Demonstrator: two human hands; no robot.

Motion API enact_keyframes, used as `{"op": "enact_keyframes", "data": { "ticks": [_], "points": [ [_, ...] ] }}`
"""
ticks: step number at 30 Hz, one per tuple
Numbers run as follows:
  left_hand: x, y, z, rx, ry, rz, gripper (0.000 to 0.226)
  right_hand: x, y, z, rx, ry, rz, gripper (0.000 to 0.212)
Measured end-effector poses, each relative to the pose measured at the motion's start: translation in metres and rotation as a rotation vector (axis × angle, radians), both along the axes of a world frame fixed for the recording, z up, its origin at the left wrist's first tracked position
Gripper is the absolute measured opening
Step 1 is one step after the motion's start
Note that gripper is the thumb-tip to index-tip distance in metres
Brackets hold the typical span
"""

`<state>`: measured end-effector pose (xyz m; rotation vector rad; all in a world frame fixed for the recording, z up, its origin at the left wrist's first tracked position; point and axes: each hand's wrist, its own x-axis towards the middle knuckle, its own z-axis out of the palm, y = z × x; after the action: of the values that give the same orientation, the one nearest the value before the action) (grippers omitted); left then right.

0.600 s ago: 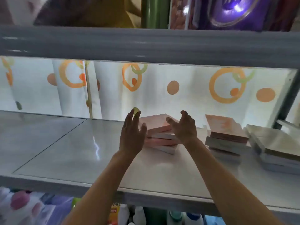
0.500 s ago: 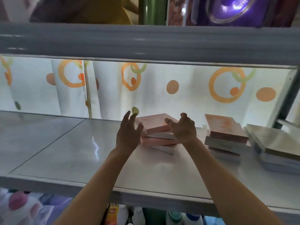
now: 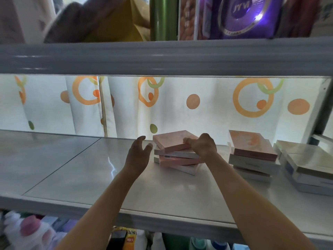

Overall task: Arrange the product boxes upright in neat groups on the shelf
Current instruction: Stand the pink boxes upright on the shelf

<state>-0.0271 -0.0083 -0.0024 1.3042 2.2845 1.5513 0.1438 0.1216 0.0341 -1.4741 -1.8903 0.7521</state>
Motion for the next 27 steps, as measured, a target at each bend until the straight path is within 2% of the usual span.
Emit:
{"op": "enact_keyframes", "data": {
  "ticks": [7,11,12,17,21,27],
  "points": [
    [0.016,-0.013,0.001,0.005,0.152,-0.022,0.057,0.001,-0.004,0.003,0.013,0.159,-0.040,0.043],
    [0.021,-0.020,0.004,0.020,0.221,-0.039,0.059,-0.001,-0.007,0.009,0.124,0.252,-0.042,0.067],
    [0.022,-0.022,0.004,0.026,0.236,-0.041,0.059,-0.002,-0.010,0.012,0.157,0.282,-0.038,0.066],
    [0.022,-0.035,0.010,0.072,0.267,-0.025,0.062,-0.012,-0.019,0.027,0.219,0.539,0.033,0.053],
    [0.019,-0.049,0.014,0.122,0.296,0.019,0.063,-0.021,-0.031,0.034,0.250,0.637,0.194,0.049],
    [0.010,-0.075,0.013,0.060,0.225,0.006,0.105,-0.041,-0.057,0.044,0.244,0.688,0.376,0.049]
  ]
}}
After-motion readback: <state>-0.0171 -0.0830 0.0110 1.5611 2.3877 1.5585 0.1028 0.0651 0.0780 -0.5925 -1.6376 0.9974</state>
